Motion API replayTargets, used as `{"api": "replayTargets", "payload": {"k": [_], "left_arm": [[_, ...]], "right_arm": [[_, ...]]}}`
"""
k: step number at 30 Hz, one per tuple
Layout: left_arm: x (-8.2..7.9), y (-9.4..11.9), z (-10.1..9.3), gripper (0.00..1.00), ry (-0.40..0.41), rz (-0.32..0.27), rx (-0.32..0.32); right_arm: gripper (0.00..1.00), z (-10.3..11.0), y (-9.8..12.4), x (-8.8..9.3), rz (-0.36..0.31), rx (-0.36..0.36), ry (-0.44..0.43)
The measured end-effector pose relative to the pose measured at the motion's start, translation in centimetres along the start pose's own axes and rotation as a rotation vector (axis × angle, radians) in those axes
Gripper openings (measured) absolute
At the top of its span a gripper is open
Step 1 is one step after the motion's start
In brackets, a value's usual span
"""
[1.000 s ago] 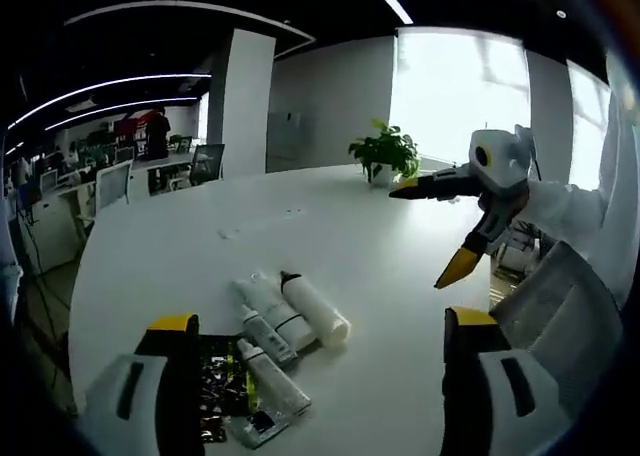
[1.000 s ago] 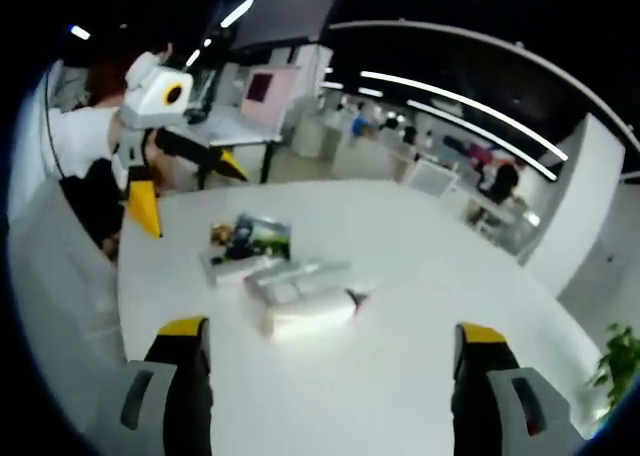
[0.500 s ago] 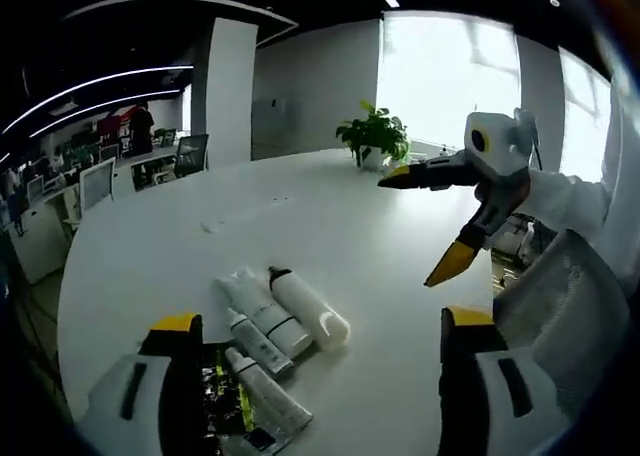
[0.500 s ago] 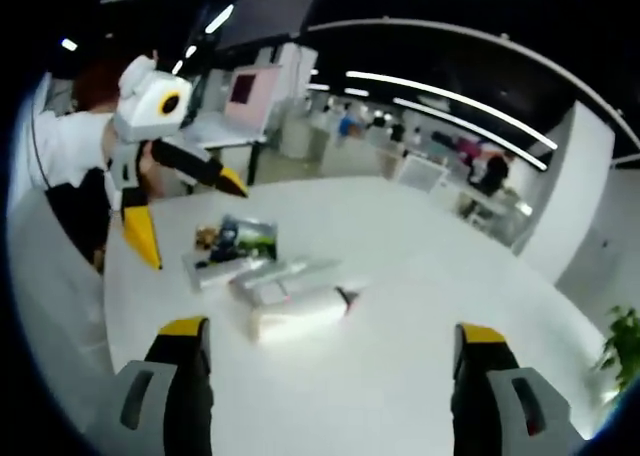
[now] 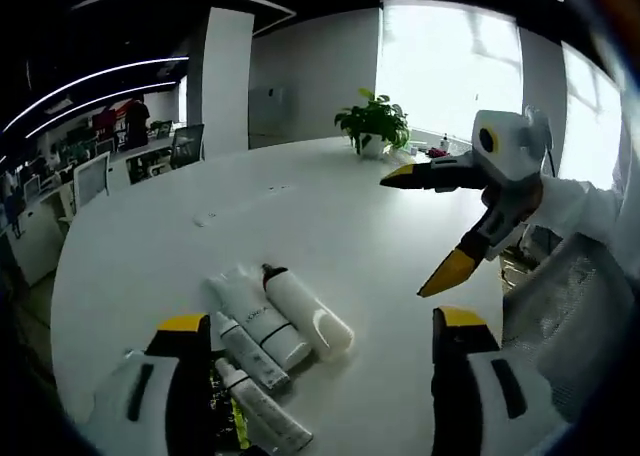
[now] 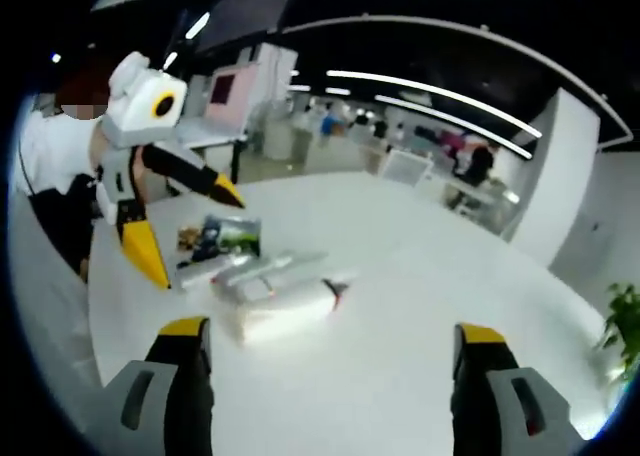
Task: Arrange the skincare products in the storage area until every visible bottle or jar stands upright without overlapping.
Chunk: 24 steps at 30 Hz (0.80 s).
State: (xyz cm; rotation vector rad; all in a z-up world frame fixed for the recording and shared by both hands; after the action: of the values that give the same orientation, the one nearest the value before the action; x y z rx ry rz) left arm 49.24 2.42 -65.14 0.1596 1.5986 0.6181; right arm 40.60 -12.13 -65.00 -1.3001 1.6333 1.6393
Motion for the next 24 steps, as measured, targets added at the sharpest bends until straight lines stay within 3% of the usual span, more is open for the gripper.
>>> {"api": "replayTargets", "payload": {"k": [3,6,24], "left_arm": [[-0.1,-1.0,-0.1,0.85,-0.008,0.018,0.002],[0.2,-1.7,-0.2,0.82,-0.010,0.037,0.011],[1.2,-5.7,-0.8,0.72,0.009,0.139,0.009]], "right_arm": [[0.99,0.0,0.2,0.2,0.000,0.008,-0.002],[0.99,0.1,0.2,0.4,0.031,0.019,0.061],[0.99,0.0,0.6,-0.4,-0.003,0.028,0.051]]}}
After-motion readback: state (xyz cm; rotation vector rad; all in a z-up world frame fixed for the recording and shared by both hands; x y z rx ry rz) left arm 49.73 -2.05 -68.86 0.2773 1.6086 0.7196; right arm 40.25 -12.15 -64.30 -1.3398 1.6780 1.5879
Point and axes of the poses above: the point that each gripper's makers call its tool centre point, and the gripper's own axes: y roughly backward along the fingers, z roughly to its left, x roughly out of its underside, the point moved 5 cm from there along y, roughly backward along the fingers, and after that the axes turned 8 degrees about -x, right-handed, at the moved point
